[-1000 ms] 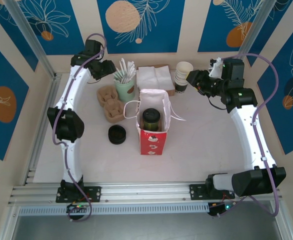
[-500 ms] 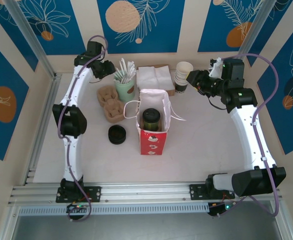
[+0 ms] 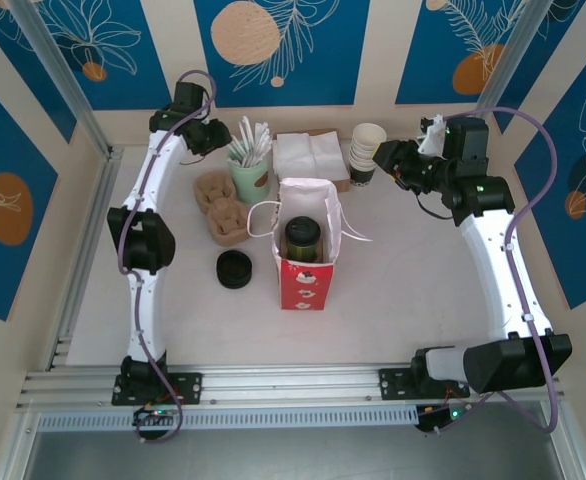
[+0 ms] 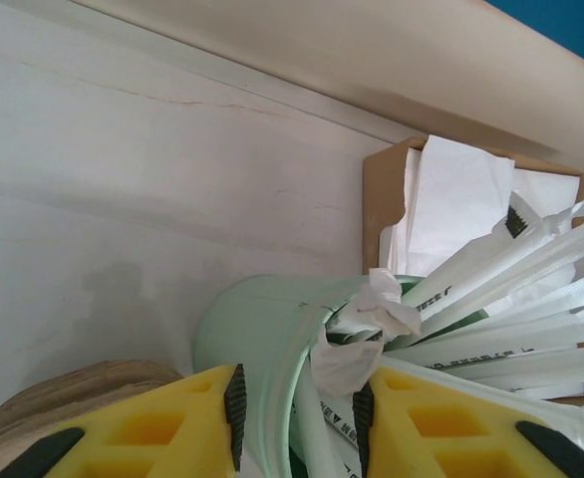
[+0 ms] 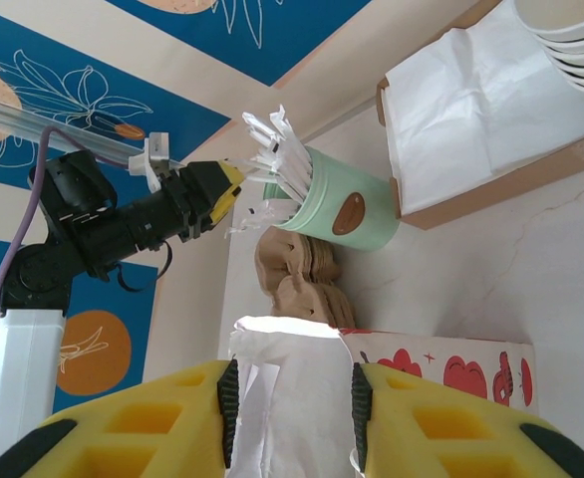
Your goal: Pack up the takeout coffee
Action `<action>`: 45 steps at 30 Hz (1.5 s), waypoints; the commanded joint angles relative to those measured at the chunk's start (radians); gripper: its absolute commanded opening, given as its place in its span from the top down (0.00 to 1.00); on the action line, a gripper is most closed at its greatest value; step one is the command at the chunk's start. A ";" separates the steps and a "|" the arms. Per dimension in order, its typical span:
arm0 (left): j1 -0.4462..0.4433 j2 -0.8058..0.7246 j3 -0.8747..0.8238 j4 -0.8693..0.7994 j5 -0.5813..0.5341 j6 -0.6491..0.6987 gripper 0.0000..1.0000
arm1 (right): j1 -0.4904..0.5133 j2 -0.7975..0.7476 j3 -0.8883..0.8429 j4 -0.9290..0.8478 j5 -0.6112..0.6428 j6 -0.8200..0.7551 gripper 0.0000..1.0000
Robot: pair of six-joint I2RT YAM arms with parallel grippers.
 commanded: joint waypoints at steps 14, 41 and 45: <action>0.017 0.045 0.040 0.094 0.076 0.042 0.62 | 0.004 0.009 0.000 -0.002 -0.013 -0.034 0.63; 0.017 -0.081 -0.116 0.074 0.042 0.069 0.64 | 0.004 0.023 -0.014 0.007 -0.031 -0.052 0.63; 0.017 -0.080 -0.117 0.080 0.044 0.071 0.71 | 0.004 0.013 -0.023 0.007 -0.027 -0.051 0.63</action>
